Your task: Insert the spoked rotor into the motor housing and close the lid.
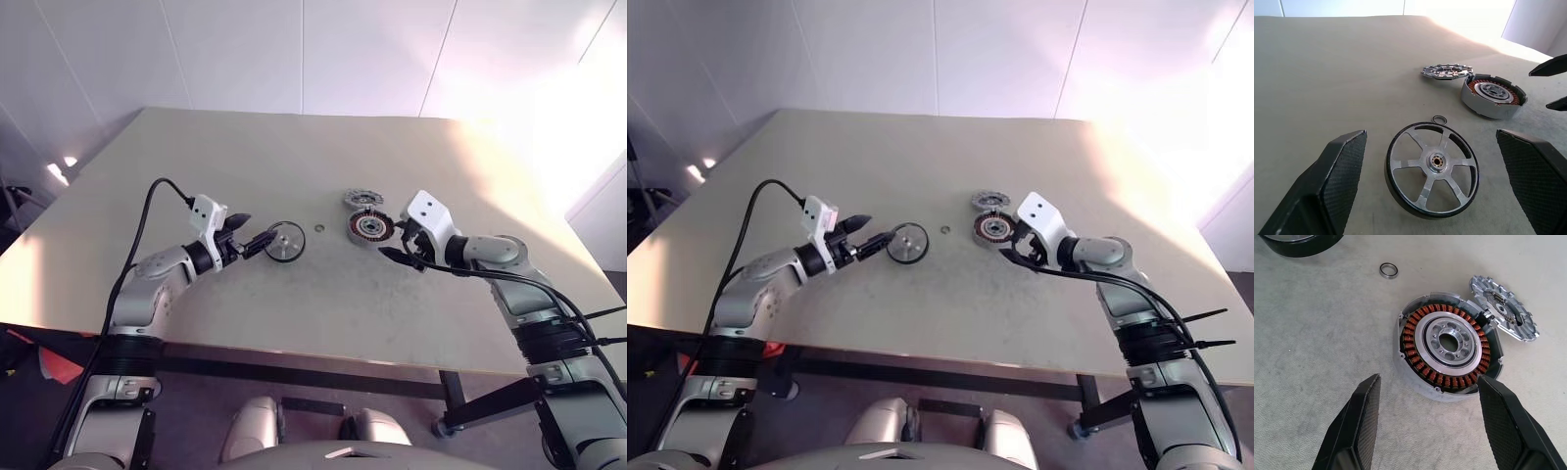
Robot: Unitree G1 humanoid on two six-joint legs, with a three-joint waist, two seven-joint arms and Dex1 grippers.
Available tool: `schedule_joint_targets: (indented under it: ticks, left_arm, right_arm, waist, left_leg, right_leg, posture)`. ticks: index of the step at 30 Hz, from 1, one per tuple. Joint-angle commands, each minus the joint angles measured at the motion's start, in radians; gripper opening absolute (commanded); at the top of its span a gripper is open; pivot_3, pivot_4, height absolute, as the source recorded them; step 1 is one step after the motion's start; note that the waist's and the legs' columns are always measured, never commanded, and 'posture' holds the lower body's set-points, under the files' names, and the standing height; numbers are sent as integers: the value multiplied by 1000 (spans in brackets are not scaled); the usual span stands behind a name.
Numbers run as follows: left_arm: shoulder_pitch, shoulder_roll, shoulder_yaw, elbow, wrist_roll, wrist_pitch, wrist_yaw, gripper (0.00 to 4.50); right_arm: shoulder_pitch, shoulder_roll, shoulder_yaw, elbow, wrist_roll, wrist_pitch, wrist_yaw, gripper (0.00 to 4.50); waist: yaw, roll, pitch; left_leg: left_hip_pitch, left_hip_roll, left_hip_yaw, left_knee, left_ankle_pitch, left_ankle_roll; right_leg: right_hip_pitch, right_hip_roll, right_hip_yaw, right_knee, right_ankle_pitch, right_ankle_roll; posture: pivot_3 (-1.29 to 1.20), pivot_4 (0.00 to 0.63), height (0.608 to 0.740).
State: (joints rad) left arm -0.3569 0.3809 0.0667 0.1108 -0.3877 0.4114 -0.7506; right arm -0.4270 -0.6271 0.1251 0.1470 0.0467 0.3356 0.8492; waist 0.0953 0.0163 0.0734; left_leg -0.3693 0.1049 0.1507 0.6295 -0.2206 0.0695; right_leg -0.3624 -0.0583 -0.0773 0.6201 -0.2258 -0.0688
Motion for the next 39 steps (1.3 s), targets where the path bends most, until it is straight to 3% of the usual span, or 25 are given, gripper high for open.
schedule_joint_targets:
  ticks: [1, 19, 26, 39]
  left_arm:
    - [-14, 3, 1, -22, -3, -17, -4, 4481]
    - [-21, 3, 2, -27, -1, -14, 2, 4481]
    - [-11, -6, -16, -15, 24, -34, 10, 4481]
    - [38, -13, -9, -63, 14, -34, 42, 4481]
  right_arm:
    - [-29, -6, -15, -8, -1, -17, -5, 3489]
    - [-56, -20, 24, 28, -44, -55, 17, 3489]
    - [-160, -40, 113, 197, -143, -196, 74, 3489]
    - [-407, 27, 233, 552, -275, -454, 162, 3489]
  waist:
    - [0, 0, 0]
    - [0, 0, 0]
    - [-1, 0, 0]
    - [-3, 0, 0]
  left_leg:
    - [0, 0, 0, 0, 0, 0]
    - [0, 0, 0, 0, 0, 0]
    - [0, 0, 0, 0, 0, 0]
    - [-2, 0, 0, 0, 0, 0]
  right_leg:
    - [0, 0, 0, 0, 0, 0]
    - [0, 0, 0, 0, 0, 0]
    - [0, 0, 0, 0, 0, 0]
    - [-2, 0, -1, 0, 0, -1]
  posture:
    - [0, 0, 740]
    - [0, 0, 740]
    - [0, 0, 740]
    - [0, 0, 740]
